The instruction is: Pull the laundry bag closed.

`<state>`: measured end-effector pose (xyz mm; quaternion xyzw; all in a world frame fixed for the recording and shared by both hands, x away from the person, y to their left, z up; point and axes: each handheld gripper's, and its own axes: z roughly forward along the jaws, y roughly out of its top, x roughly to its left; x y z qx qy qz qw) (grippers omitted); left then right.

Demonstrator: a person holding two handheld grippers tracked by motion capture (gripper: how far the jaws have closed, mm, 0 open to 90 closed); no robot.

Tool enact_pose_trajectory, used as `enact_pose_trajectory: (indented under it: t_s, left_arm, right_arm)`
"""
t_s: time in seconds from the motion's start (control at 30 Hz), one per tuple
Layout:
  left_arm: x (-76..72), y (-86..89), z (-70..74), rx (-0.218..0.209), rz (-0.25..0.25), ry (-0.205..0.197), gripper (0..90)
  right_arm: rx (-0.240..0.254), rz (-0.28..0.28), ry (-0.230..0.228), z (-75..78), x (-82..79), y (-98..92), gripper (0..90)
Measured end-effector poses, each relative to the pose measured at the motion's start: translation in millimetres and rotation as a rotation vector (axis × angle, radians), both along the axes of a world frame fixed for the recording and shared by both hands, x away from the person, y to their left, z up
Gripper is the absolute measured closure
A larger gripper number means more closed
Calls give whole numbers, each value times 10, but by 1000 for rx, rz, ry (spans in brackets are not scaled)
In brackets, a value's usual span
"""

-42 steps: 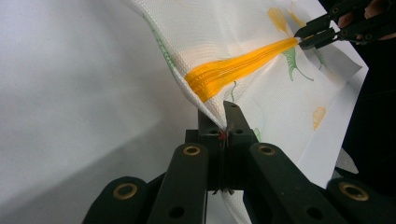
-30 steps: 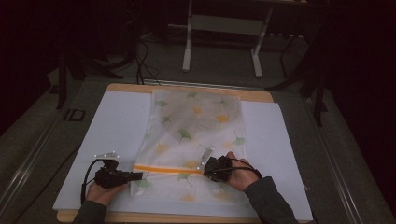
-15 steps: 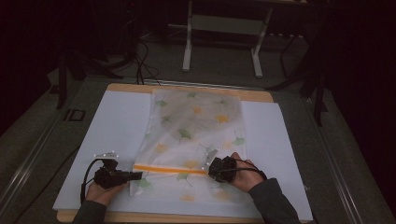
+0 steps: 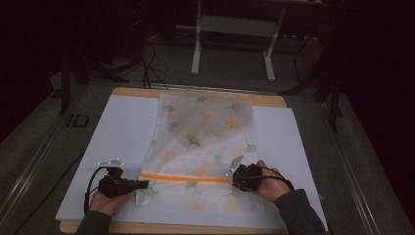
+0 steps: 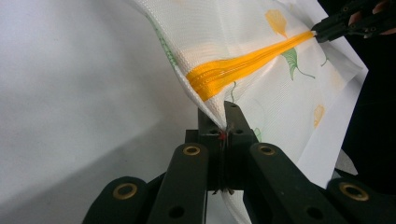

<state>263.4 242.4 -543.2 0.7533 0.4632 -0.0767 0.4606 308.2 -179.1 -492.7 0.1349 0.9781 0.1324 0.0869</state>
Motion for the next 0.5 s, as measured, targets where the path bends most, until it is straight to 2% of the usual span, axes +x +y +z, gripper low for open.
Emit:
enact_pose_trajectory:
  t_s: [0.1, 0.4, 0.5]
  left_arm:
    - [0, -1, 0, 2, 0, 0, 890]
    - [-3, -1, 1, 1, 1, 0, 890]
    - [-4, -1, 3, 1, 2, 0, 890]
  right_arm:
    - [3, -10, 2, 2, -3, -63, 845]
    - [9, -78, 17, 35, 32, -432, 845]
    - [-6, -88, 30, 52, 22, -546, 846]
